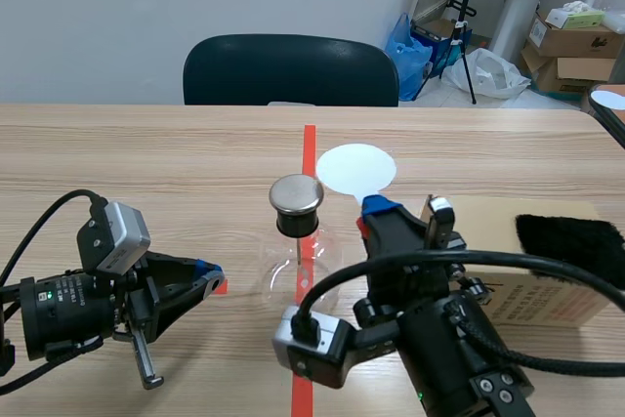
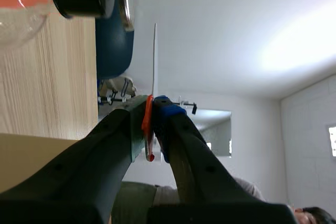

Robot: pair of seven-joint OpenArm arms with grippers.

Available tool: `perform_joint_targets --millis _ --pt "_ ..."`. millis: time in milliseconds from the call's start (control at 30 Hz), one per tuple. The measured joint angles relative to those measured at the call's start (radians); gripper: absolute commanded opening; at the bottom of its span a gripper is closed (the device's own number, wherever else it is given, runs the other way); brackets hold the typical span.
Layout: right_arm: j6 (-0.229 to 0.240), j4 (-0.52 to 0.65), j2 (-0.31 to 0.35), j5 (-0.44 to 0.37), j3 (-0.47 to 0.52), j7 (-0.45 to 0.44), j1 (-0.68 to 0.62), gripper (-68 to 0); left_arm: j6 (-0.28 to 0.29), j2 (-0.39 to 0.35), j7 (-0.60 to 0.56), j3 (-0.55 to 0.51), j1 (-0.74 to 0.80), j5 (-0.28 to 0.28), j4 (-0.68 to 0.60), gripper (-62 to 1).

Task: Do the electroscope experiment

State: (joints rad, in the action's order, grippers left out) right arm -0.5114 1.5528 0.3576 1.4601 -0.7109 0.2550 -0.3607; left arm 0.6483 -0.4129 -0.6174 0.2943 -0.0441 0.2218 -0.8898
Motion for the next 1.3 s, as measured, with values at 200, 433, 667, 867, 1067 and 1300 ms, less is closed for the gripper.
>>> perform_joint_targets --millis 200,433,667,867,1067,1300 --pt "0.0 0.0 0.0 0.0 0.0 -0.107 0.0 -66.5 0.0 0.0 0.0 0.0 0.0 0.003 0.0 -57.7" --pt "0.0 0.0 0.0 0.0 0.0 -0.187 0.0 -66.5 0.0 0.0 0.0 0.0 0.0 0.003 0.0 -57.7" --pt "0.0 0.0 0.0 0.0 0.0 -0.195 0.0 -66.5 0.0 0.0 0.0 0.0 0.0 0.003 0.0 -57.7" --pt "0.0 0.0 0.0 0.0 0.0 -0.195 0.0 -66.5 0.0 0.0 0.0 0.0 0.0 0.003 0.0 -57.7" --pt "0.0 0.0 0.0 0.0 0.0 -0.195 0.0 -66.5 0.0 0.0 0.0 0.0 0.0 0.003 0.0 -57.7" --pt "0.0 0.0 0.0 0.0 0.0 -0.195 0.0 -66.5 0.0 0.0 0.0 0.0 0.0 0.003 0.0 -57.7"
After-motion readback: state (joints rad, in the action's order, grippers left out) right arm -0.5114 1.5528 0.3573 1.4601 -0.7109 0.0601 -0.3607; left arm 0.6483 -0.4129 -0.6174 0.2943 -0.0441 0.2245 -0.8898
